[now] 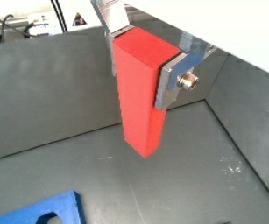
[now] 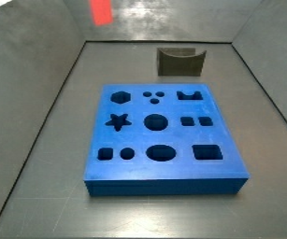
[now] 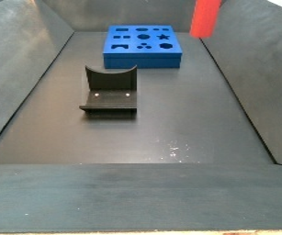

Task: Pick up the rectangle object. Move up. Move to above the board. Insert the rectangle object.
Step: Move to above the board.

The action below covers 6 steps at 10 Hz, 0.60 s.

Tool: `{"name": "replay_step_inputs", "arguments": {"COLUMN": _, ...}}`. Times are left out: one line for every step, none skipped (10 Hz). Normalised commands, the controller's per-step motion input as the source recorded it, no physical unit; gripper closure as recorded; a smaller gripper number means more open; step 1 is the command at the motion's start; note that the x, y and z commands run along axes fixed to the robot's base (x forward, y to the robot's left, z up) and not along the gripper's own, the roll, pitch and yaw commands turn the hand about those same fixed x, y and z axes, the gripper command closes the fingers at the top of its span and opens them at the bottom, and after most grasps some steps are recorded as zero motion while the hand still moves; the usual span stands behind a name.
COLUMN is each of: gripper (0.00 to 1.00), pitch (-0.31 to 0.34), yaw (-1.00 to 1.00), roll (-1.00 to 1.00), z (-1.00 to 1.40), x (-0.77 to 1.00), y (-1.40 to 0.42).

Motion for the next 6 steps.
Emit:
{"name": "replay_step_inputs", "arguments": {"gripper": 1.0, "pitch": 0.078, "yaw": 0.04, "roll": 0.09, "z": 0.85, "x": 0.01, "y": -0.03}}
{"name": "replay_step_inputs", "arguments": {"gripper": 1.0, "pitch": 0.078, "yaw": 0.04, "roll": 0.09, "z": 0.76, "x": 0.01, "y": -0.03}}
{"name": "replay_step_inputs", "arguments": {"gripper": 1.0, "pitch": 0.08, "yaw": 0.05, "roll": 0.08, "z": 0.52, "x": 0.01, "y": -0.02}}
{"name": "replay_step_inputs", "arguments": {"gripper": 1.0, "pitch": 0.08, "yaw": 0.05, "roll": 0.08, "z": 0.42, "x": 0.01, "y": -0.02}}
{"name": "replay_step_inputs", "arguments": {"gripper": 1.0, "pitch": 0.08, "yaw": 0.04, "roll": 0.07, "z": 0.23, "x": 0.01, "y": -0.02}}
{"name": "replay_step_inputs", "arguments": {"gripper": 1.0, "pitch": 0.249, "yaw": -1.0, "roll": 0.0, "z": -0.02, "x": 0.46, "y": -1.0}}
